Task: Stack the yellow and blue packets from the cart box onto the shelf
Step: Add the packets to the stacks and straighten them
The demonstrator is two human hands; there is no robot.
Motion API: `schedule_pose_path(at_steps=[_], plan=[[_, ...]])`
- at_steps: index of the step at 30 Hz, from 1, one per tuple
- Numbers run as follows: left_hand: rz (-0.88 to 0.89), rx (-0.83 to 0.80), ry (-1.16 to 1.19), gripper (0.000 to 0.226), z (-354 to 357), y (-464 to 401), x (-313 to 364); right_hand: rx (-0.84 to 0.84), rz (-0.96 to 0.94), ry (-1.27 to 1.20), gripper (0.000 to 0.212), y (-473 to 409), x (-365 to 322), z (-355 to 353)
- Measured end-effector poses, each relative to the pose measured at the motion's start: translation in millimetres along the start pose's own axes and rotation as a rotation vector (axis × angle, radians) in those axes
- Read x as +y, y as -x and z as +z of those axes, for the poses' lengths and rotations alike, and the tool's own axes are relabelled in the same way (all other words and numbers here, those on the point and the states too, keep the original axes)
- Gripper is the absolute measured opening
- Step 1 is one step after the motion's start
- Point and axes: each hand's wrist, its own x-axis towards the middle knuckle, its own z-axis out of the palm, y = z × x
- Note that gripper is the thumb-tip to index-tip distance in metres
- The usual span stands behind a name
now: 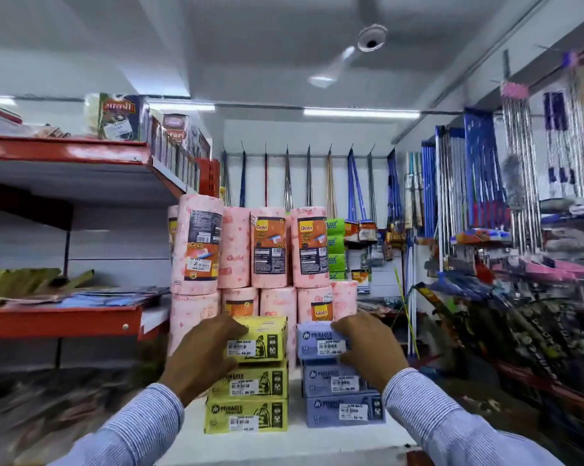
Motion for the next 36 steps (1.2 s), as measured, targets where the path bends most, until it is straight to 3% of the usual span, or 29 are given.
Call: schedule_pose_path(at_steps=[4,14,18,23,28,36], plan=[[-0.003,-0.018,0.02,0.053,9,-6,-7,-0.054,0.015,0.022,0.025,-6,1,11],[0.019,-0.023,0.076,0.044,20,-9,-7,-0.002,0.043,0.009,0.03,-4,-6,23],[0.035,-0.008,0.097,0.044,23,-8,-8,0.084,-0.099,-0.109,0.06,-1,-40,35],[0.079,0.013,0.091,0.049,24,3,-13,0.075,-0.206,-0.153,0.076,-6,-90,52],[-0.03,0.047,0.094,0.067,25,18,-32,0.053,-0.181,-0.182,0.077,-10,-106,59],[-0.115,0.031,0.25,0.066,29,18,-33,0.066,-0.134,-0.279,0.072,-12,-111,62]])
